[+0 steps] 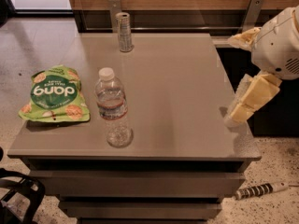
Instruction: Move water bottle near redbull can
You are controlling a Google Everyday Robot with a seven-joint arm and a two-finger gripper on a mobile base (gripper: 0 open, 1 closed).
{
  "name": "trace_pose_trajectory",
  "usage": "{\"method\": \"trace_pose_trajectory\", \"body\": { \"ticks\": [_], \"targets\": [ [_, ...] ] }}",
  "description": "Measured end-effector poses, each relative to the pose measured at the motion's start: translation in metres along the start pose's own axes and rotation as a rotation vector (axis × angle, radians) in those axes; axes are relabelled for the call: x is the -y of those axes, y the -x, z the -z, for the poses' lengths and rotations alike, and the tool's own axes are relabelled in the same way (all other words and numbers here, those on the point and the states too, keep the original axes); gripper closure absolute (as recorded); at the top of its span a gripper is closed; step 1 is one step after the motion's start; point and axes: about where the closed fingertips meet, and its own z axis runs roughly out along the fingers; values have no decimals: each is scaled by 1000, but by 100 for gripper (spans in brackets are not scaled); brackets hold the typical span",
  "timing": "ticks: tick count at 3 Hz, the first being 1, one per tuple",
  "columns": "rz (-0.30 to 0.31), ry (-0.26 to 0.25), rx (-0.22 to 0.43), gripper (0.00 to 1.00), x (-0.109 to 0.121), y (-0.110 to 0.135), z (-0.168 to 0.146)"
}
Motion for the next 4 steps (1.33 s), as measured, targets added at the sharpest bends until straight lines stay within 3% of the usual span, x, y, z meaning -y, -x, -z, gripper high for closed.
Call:
{"method": "trace_pose_trajectory", "body": {
  "ticks": [2, 3, 4],
  "targets": [
    [56, 103, 232, 0, -3, 51, -61],
    [71, 151, 292, 0, -4, 66, -81],
    [70, 152, 293, 0, -4, 66, -81]
  ]
}}
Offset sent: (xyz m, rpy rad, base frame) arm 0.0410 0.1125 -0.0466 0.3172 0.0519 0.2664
